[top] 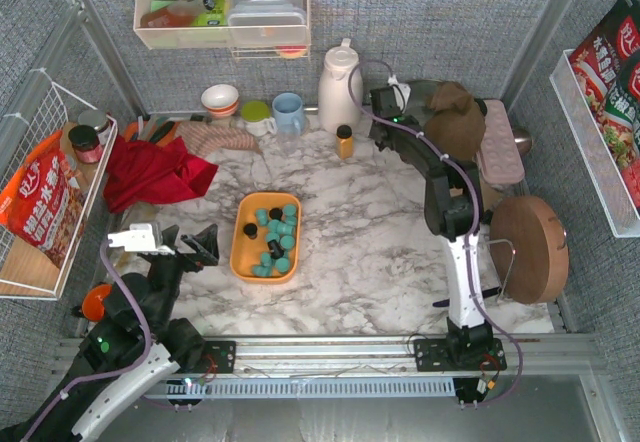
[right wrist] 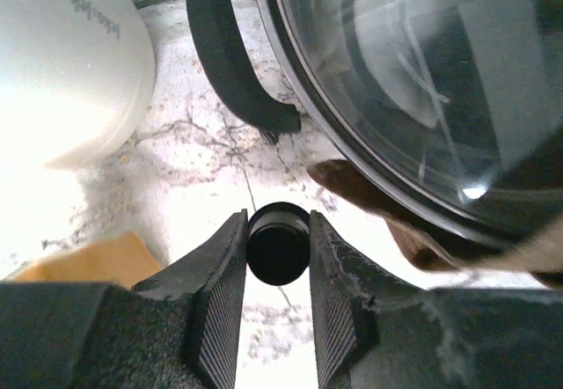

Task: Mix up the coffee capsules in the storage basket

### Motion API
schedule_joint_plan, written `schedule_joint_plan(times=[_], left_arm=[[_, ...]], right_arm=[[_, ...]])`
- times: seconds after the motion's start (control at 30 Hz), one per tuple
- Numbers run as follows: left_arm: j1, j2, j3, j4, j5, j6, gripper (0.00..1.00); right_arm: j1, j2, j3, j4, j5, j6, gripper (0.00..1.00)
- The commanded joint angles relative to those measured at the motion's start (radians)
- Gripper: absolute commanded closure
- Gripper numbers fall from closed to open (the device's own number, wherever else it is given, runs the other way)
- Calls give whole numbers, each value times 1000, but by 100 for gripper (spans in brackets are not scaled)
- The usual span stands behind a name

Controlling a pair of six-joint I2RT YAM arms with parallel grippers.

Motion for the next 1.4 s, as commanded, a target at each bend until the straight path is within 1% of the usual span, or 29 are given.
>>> schedule_joint_plan(times=[0.0,0.17,0.3,0.5,0.7,0.83,0.97,1.13,1.37], left_arm=[[1,0,-1,28,6,7,1],[5,1,0,31,15,8,1],[11,2,-4,40,20,11,1],[18,26,-4,38,28,9,1],[24,42,-8,41,21,8,1],[27,61,-11,41,17,10,1],[29,82,-10,35,9,8,1],[29,101,-11,34,1,7,1],[39,121,-13,38,1,10,1]], right_arm=[[7,-132,-93,47,-29,-70,79],[39,-336,-275,74,-45,-151,81],[104,-527,-465,118,-47,-216,82],[263,-754,-654,142,-7,-312,82],[445,-883,-728,154,33,-359,82],[575,-897,-742,184,31,-384,82],[665,-877,-760,245,-1,-402,82],[710,-820,-801,341,-118,-348,82],[773,-657,-768,440,-263,-252,81]])
